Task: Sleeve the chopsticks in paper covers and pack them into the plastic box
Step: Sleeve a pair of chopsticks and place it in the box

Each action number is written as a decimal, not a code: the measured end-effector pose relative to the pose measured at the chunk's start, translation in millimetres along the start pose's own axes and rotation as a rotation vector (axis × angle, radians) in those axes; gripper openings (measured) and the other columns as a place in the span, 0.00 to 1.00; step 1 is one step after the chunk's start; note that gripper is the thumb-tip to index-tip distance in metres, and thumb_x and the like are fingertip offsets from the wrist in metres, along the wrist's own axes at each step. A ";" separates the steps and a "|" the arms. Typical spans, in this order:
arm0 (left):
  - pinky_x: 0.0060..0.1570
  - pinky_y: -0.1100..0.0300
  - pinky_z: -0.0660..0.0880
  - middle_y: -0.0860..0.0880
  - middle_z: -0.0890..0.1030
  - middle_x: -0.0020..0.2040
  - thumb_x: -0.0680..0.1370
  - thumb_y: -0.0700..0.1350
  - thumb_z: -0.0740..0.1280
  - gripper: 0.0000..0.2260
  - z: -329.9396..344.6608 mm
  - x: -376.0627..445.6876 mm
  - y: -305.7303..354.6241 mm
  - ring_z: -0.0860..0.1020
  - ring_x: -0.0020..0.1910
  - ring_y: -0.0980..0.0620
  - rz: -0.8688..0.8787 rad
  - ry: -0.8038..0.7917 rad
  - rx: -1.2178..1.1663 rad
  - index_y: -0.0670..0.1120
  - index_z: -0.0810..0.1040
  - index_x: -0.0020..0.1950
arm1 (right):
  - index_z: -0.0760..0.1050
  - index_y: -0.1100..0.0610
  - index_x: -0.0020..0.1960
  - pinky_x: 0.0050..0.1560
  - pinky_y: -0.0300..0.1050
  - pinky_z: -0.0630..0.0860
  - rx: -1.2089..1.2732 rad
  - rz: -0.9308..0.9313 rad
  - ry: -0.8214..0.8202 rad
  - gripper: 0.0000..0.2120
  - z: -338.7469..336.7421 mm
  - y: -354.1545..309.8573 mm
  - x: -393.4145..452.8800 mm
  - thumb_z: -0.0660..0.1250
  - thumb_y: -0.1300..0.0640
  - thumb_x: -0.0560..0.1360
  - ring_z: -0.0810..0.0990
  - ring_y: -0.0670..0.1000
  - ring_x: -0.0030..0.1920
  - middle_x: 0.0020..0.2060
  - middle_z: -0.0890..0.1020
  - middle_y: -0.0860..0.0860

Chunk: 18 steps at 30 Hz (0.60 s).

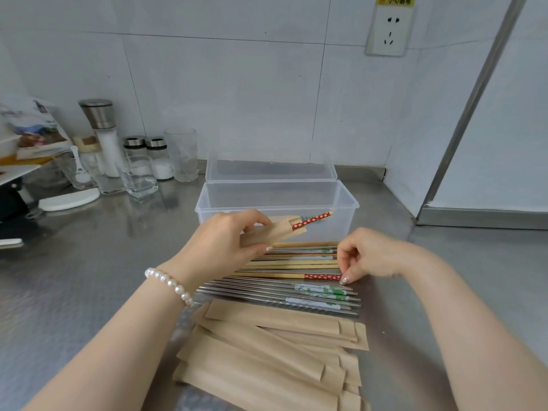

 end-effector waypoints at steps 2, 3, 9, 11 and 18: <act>0.39 0.58 0.70 0.56 0.75 0.40 0.71 0.49 0.71 0.15 0.3 0.0 0.0 0.70 0.34 0.58 0.001 -0.002 -0.001 0.54 0.75 0.56 | 0.77 0.50 0.31 0.35 0.37 0.69 -0.013 0.004 0.009 0.12 -1.3 -0.1 0.6 0.76 0.62 0.66 0.71 0.41 0.28 0.22 0.75 0.43; 0.39 0.58 0.71 0.56 0.75 0.40 0.71 0.49 0.71 0.15 0.4 -0.1 -0.2 0.71 0.34 0.58 0.003 -0.003 -0.001 0.54 0.75 0.56 | 0.77 0.49 0.31 0.34 0.35 0.69 -0.019 0.009 0.012 0.12 -1.9 -0.5 0.4 0.75 0.62 0.66 0.72 0.38 0.26 0.20 0.75 0.41; 0.40 0.58 0.72 0.56 0.75 0.40 0.71 0.50 0.72 0.15 1.5 0.1 -0.8 0.71 0.34 0.58 0.007 -0.008 -0.006 0.54 0.76 0.56 | 0.77 0.49 0.32 0.36 0.39 0.68 -0.044 0.026 -0.008 0.11 -0.2 -1.1 -1.5 0.75 0.61 0.67 0.69 0.43 0.30 0.26 0.72 0.45; 0.39 0.59 0.70 0.55 0.76 0.40 0.70 0.50 0.72 0.15 2.3 0.1 -0.5 0.71 0.34 0.60 0.016 -0.012 -0.012 0.54 0.75 0.56 | 0.76 0.49 0.32 0.38 0.39 0.68 -0.061 0.033 -0.011 0.12 0.4 -0.5 -0.8 0.73 0.61 0.68 0.70 0.43 0.30 0.27 0.73 0.45; 0.40 0.58 0.71 0.54 0.76 0.41 0.71 0.50 0.71 0.15 2.5 0.4 -2.2 0.71 0.34 0.59 0.000 -0.023 -0.021 0.54 0.75 0.56 | 0.75 0.48 0.32 0.41 0.40 0.71 -0.093 0.022 -0.005 0.12 -1.0 1.9 0.3 0.73 0.59 0.69 0.73 0.45 0.35 0.36 0.78 0.49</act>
Point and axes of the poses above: each hand's wrist, its own x-axis towards the middle knuckle, its own z-axis out of the palm, y = z × x, the point moved 6 cm from there along x, towards the middle knuckle
